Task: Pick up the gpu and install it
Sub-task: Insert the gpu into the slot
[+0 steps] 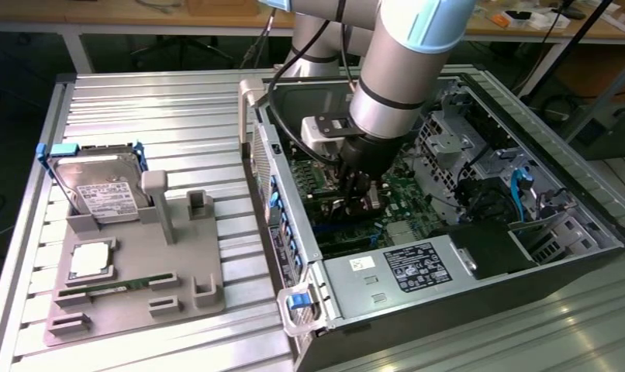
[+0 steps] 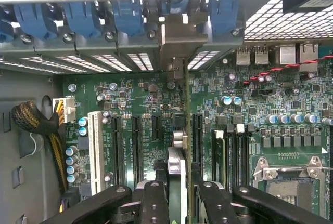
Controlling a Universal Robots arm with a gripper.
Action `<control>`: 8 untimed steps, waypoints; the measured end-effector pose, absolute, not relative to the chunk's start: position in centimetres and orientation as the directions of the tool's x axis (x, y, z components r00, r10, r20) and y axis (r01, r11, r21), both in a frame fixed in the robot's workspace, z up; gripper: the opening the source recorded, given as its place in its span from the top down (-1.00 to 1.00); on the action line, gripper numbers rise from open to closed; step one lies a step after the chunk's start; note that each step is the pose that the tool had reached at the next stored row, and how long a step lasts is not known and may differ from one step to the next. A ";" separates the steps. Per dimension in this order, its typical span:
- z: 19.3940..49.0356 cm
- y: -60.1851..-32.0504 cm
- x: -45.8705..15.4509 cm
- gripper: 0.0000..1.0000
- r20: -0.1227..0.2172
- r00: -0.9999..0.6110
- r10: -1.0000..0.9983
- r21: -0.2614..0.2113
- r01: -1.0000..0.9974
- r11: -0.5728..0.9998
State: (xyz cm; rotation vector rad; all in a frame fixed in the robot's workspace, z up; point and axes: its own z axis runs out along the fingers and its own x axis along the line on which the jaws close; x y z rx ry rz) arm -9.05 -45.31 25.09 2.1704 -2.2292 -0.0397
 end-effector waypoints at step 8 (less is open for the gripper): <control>24.6 -45.3 -9.1 0.46 0.004 -0.027 -1.000 0.039 -0.999 0.027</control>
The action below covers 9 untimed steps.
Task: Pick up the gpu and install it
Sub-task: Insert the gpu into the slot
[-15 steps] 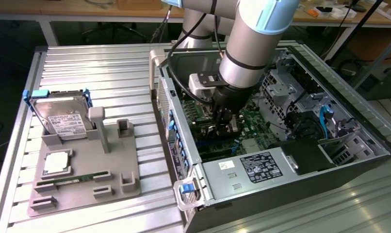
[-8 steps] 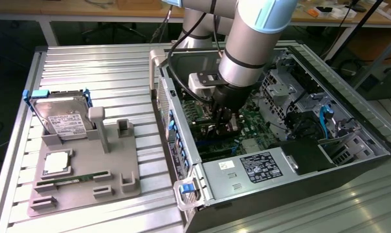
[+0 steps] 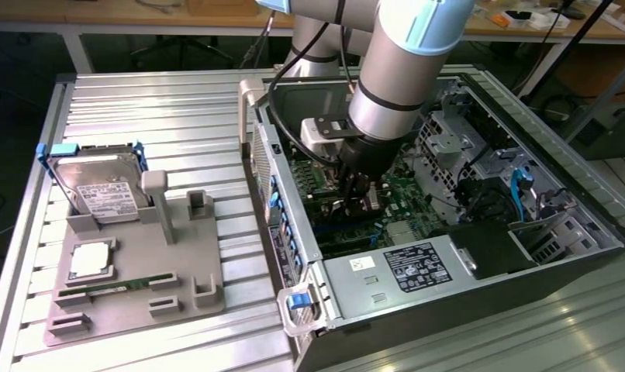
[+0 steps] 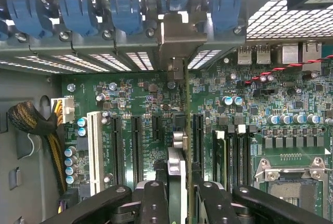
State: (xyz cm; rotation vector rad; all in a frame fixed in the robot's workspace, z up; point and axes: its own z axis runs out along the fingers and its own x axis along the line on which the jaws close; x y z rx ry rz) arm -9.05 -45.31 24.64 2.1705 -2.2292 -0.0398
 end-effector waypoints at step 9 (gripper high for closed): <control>24.6 -45.3 -9.1 0.46 0.004 -0.026 -1.000 0.039 -0.999 0.026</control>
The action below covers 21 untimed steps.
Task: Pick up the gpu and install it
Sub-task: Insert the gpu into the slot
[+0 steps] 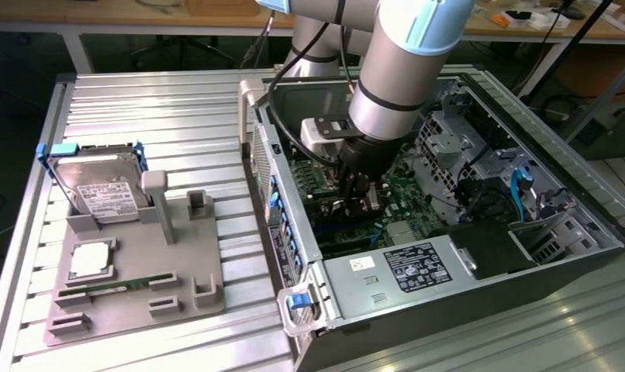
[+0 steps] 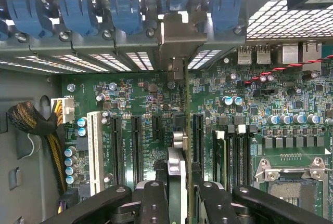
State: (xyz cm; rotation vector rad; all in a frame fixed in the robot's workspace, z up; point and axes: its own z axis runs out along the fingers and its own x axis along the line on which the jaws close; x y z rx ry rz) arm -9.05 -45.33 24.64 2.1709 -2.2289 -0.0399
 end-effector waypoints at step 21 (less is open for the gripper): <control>25.0 -45.6 -9.1 0.46 0.003 -0.025 -1.000 0.039 -0.999 0.025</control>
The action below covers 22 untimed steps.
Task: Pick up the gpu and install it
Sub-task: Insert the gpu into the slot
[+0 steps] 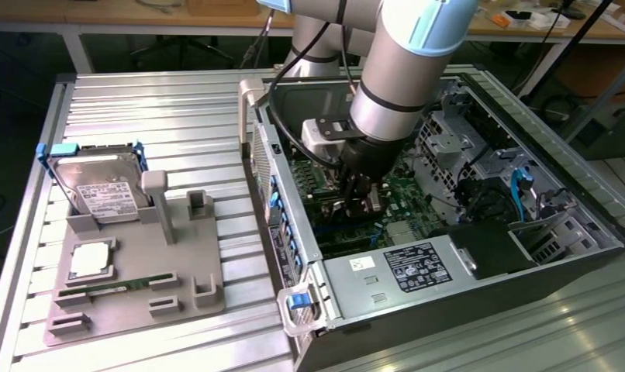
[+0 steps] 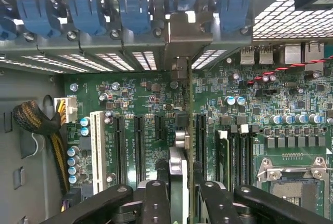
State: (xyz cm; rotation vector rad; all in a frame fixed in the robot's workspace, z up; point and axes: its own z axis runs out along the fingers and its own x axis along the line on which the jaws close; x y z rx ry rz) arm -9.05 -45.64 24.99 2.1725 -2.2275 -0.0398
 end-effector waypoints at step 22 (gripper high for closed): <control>24.9 -45.6 -9.1 0.46 0.004 -0.025 -1.000 0.038 -0.999 0.025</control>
